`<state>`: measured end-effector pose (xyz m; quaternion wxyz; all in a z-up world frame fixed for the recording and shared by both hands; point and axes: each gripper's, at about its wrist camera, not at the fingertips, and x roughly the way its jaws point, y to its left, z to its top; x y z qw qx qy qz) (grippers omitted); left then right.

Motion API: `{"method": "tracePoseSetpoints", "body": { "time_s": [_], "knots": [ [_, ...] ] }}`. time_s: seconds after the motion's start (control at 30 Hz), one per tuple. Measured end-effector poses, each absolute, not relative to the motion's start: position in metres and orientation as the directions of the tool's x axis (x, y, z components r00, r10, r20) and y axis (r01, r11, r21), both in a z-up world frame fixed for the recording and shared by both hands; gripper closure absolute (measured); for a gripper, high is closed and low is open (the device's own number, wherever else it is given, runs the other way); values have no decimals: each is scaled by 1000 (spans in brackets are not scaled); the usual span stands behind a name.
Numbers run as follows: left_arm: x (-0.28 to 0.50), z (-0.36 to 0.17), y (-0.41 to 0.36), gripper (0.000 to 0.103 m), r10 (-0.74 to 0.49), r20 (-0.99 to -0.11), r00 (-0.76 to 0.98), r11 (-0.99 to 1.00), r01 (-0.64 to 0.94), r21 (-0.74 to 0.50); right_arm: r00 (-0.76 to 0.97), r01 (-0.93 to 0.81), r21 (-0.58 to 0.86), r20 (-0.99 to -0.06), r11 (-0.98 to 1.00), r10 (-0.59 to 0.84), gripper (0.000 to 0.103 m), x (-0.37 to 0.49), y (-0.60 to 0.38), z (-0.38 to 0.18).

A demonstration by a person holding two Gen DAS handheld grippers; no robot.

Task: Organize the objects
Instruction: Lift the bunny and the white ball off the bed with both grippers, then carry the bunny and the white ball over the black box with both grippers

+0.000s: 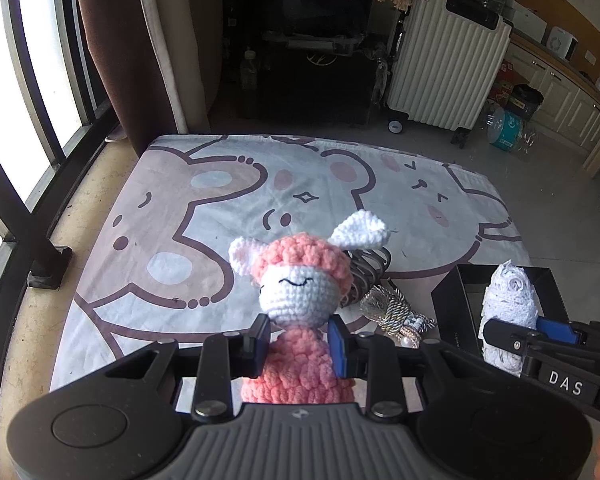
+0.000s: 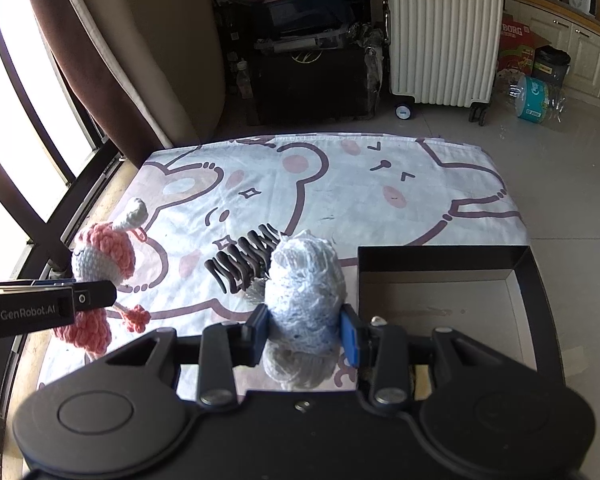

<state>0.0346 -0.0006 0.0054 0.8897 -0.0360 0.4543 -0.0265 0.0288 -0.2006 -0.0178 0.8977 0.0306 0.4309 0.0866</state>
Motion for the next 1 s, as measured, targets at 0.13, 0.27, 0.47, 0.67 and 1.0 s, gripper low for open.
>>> {"method": "tracePoseSetpoints", "body": {
  "time_s": [0.13,0.27,0.47,0.67,1.0],
  "knots": [
    [35,6,-5,70,-87,-805,587,995,17,-96,619,-126,128,-765,984,179,65,28,-204,-16],
    [37,7,-14,71,-103,-802,588,994,27,-108,626,-115,124,-762,986,168,65,28,-211,-15],
    [40,9,-34,70,-141,-797,587,989,48,-140,637,-73,123,-758,990,142,65,26,-232,-14],
    [45,9,-59,70,-181,-792,583,983,72,-171,648,-26,125,-753,992,112,65,22,-260,-15],
    [54,4,-102,71,-254,-783,568,967,119,-227,648,61,133,-759,989,63,65,16,-308,-24]
  ]
}}
